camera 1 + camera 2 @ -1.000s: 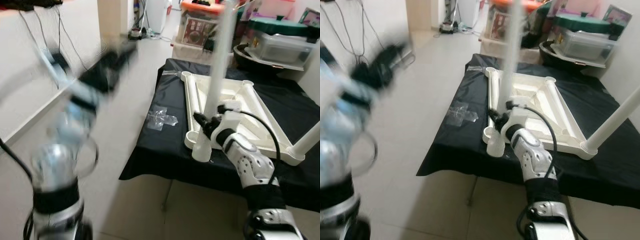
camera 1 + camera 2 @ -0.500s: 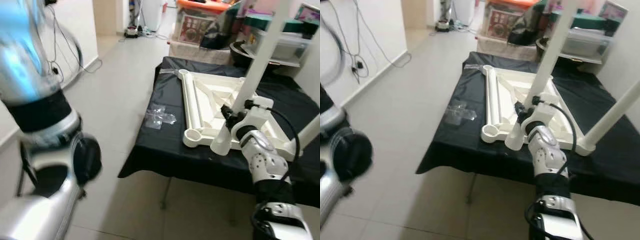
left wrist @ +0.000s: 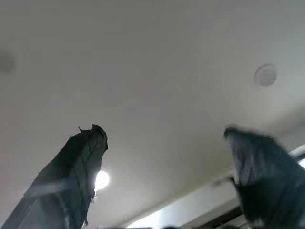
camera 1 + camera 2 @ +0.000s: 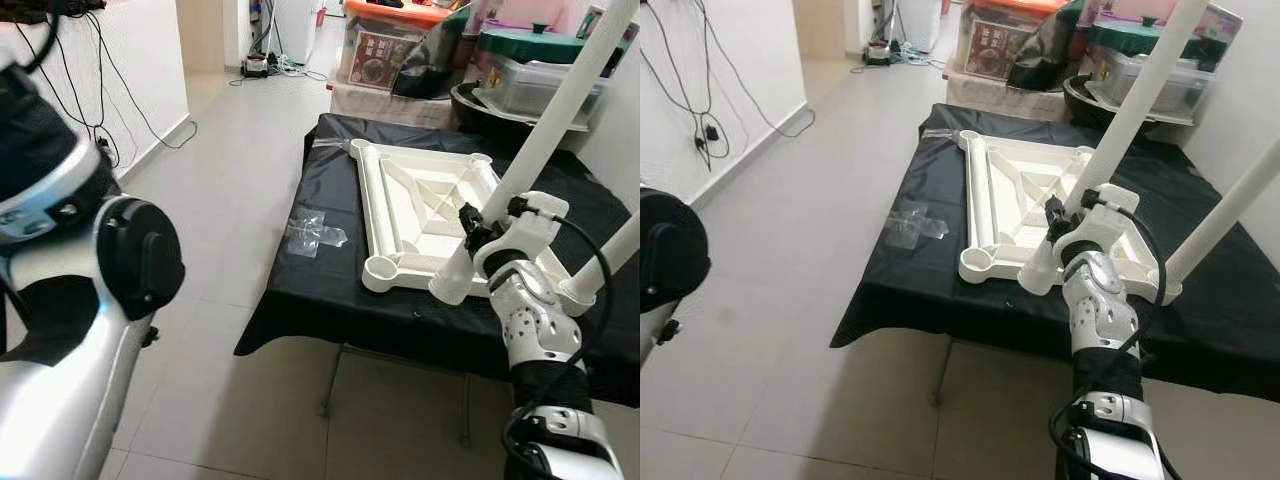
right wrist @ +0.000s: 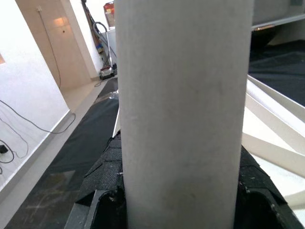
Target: Building children table
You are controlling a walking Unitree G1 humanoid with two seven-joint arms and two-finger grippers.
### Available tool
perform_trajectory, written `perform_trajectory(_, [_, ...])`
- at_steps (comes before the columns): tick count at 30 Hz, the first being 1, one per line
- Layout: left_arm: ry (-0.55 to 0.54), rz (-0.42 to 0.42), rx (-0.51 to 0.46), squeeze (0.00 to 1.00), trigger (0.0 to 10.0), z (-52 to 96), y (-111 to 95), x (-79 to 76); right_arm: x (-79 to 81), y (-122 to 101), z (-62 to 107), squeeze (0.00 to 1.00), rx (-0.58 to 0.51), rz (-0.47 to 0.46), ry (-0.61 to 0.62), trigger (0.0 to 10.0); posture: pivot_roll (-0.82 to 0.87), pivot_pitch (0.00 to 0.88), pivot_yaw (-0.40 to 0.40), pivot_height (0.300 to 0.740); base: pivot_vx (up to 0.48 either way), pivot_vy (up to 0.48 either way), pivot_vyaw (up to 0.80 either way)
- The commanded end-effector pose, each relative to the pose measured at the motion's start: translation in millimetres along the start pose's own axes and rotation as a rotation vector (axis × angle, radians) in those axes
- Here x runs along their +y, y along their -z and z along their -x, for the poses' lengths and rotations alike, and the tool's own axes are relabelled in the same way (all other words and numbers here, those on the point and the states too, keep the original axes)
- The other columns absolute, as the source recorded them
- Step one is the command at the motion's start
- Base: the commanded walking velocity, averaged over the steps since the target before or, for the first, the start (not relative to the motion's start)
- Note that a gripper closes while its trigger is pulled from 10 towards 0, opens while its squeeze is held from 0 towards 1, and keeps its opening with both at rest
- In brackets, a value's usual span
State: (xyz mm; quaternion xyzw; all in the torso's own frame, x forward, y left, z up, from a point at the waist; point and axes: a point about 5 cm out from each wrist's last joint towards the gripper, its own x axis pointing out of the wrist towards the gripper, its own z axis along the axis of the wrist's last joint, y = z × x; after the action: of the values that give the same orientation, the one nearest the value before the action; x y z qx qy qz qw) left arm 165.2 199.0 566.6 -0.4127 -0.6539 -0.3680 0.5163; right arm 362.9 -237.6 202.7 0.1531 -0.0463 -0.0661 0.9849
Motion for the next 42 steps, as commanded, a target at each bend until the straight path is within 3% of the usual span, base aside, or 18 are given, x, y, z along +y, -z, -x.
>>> perform_trajectory(1, [0.007,0.008,0.019,0.0,10.0,-1.3,14.0,-1.2,3.4,-3.2,-1.6,0.0,-0.027,-0.014,-0.003,0.0,0.06,0.0,-0.128,0.74,0.0,0.0,0.0])
perform_trajectory(15, [-0.067,0.119,-0.043,0.0,10.0,1.0,10.1,-0.5,10.8,4.8,0.6,0.0,-0.022,-0.05,-0.027,0.0,0.06,0.0,-0.123,0.74,0.0,0.0,0.0])
perform_trajectory(22, [-0.14,0.047,-0.007,0.0,10.0,17.5,0.2,14.8,7.2,6.9,3.1,0.0,-0.018,-0.054,-0.015,0.0,0.05,0.0,-0.116,0.74,0.0,0.0,0.0])
perform_trajectory(24, [-0.276,-0.179,0.141,0.0,10.0,63.9,-7.3,42.7,7.6,5.6,4.9,0.0,-0.021,-0.057,-0.021,0.0,0.05,0.0,-0.118,0.74,0.0,0.0,0.0])
perform_trajectory(25, [-0.276,-0.179,0.141,0.0,10.0,63.9,-7.3,42.7,7.6,5.6,4.9,0.0,-0.021,-0.057,-0.021,0.0,0.05,0.0,-0.118,0.74,0.0,0.0,0.0])
perform_trajectory(26, [-0.373,-0.354,0.291,0.0,10.0,102.6,-0.4,71.0,16.8,-3.2,4.3,0.0,-0.049,-0.077,-0.061,0.0,0.05,0.0,-0.118,0.74,0.0,0.0,0.0])
perform_trajectory(27, [-0.373,-0.354,0.291,0.0,10.0,102.6,-0.4,71.0,16.8,-3.2,4.3,0.0,-0.049,-0.077,-0.061,0.0,0.05,0.0,-0.118,0.74,0.0,0.0,0.0])
perform_trajectory(28, [-0.456,-0.48,0.454,0.0,10.0,140.1,4.8,92.4,29.4,-14.7,3.9,0.0,-0.084,-0.102,-0.121,0.0,0.05,0.0,-0.114,0.74,0.0,0.0,0.0])
perform_trajectory(29, [-0.456,-0.48,0.454,0.0,10.0,140.1,4.8,92.4,29.4,-14.7,3.9,0.0,-0.084,-0.102,-0.121,0.0,0.05,0.0,-0.114,0.74,0.0,0.0,0.0])
perform_trajectory(30, [-0.502,-0.547,0.563,0.0,10.0,164.7,7.4,104.2,38.1,-22.7,4.0,0.0,-0.109,-0.119,-0.163,0.0,0.05,0.0,-0.114,0.74,0.0,0.0,0.0])
perform_trajectory(31, [-0.502,-0.547,0.563,0.0,10.0,164.7,7.4,104.2,38.1,-22.7,4.0,0.0,-0.109,-0.119,-0.163,0.0,0.05,0.0,-0.114,0.74,0.0,0.0,0.0])
perform_trajectory(32, [-0.524,-0.542,0.705,0.0,10.0,196.1,5.9,108.3,59.7,-35.5,7.3,0.0,-0.141,-0.13,-0.322,0.0,0.06,0.0,-0.112,0.74,0.0,0.0,0.0])
perform_trajectory(34, [-0.524,-0.542,0.705,0.0,10.0,196.1,5.9,108.3,59.7,-35.5,7.3,0.0,-0.141,-0.13,-0.322,0.0,0.06,0.0,-0.112,0.74,0.0,0.0,0.0])
perform_trajectory(36, [-0.521,-0.523,0.787,0.0,10.0,214.1,3.2,105.5,75.6,-42.4,11.8,0.0,-0.154,-0.13,-0.45,0.0,0.06,0.0,-0.112,0.74,0.0,0.0,0.0])
perform_trajectory(37, [-0.499,-0.509,0.933,0.0,10.0,237.5,4.6,100.4,95.9,-42.7,19.1,0.0,-0.134,-0.11,-0.627,0.0,0.07,0.0,-0.117,0.74,0.0,0.0,0.0])
perform_trajectory(38, [-0.499,-0.509,0.933,0.0,10.0,237.5,4.6,100.4,95.9,-42.7,19.1,0.0,-0.134,-0.11,-0.627,0.0,0.07,0.0,-0.117,0.74,0.0,0.0,0.0])
perform_trajectory(40, [-0.469,-0.503,1.13,0.0,10.0,268.0,8.2,94.5,117.6,-37.6,28.8,0.0,-0.094,-0.077,-0.816,0.0,0.07,0.0,-0.116,0.74,0.0,0.0,0.0])
perform_trajectory(42, [-0.469,-0.503,1.13,0.0,10.0,268.0,8.2,94.5,117.6,-37.6,28.8,0.0,-0.094,-0.077,-0.816,0.0,0.07,0.0,-0.116,0.74,0.0,0.0,0.0])
